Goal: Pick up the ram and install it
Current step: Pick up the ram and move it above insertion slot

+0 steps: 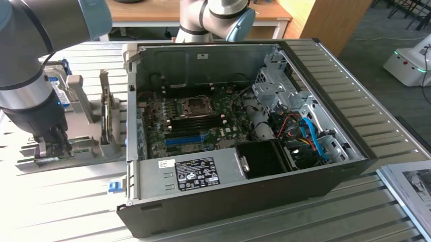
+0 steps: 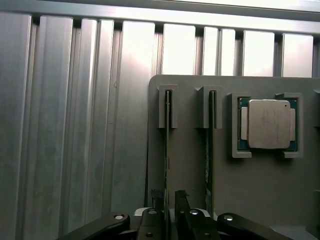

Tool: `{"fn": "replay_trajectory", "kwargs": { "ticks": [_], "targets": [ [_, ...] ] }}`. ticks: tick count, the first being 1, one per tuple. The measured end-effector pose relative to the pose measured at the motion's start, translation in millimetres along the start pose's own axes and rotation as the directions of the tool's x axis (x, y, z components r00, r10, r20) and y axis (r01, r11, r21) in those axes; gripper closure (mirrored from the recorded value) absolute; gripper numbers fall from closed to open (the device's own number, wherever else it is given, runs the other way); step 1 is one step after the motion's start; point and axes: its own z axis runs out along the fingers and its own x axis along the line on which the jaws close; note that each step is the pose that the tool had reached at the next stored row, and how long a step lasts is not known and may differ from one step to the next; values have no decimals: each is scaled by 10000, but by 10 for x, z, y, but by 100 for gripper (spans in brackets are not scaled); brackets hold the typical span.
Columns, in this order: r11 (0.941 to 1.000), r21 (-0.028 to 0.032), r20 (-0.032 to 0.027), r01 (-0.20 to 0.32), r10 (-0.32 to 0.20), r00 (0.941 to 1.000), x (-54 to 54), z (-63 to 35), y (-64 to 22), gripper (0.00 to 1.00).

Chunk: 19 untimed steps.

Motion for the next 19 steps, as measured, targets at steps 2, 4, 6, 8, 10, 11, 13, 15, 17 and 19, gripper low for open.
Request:
{"fn": "replay_trajectory", "kwargs": {
  "ticks": [2, 4, 6, 8, 10, 11, 13, 15, 17, 19],
  "targets": [
    [10000, -2, 1, -1, 1, 10000, 0, -4, 1, 76],
    [10000, -4, 0, -1, 1, 10000, 0, -6, 1, 76],
    [10000, -4, 1, 0, 0, 10000, 0, -5, 0, 76],
    [10000, -4, 1, 0, 0, 10000, 0, -5, 0, 76],
    [10000, -4, 0, 0, 0, 10000, 0, -6, 1, 76],
    [10000, -4, 0, 0, 0, 10000, 0, -5, 1, 78],
    [10000, -4, -1, 0, 0, 10000, 0, -6, 0, 84],
    [10000, -5, 0, 0, 0, 10000, 0, -6, 1, 89],
    [10000, -4, 0, 0, 0, 10000, 0, -6, 0, 89],
    [10000, -4, 0, 0, 0, 10000, 0, -6, 1, 89]
  ]
}}
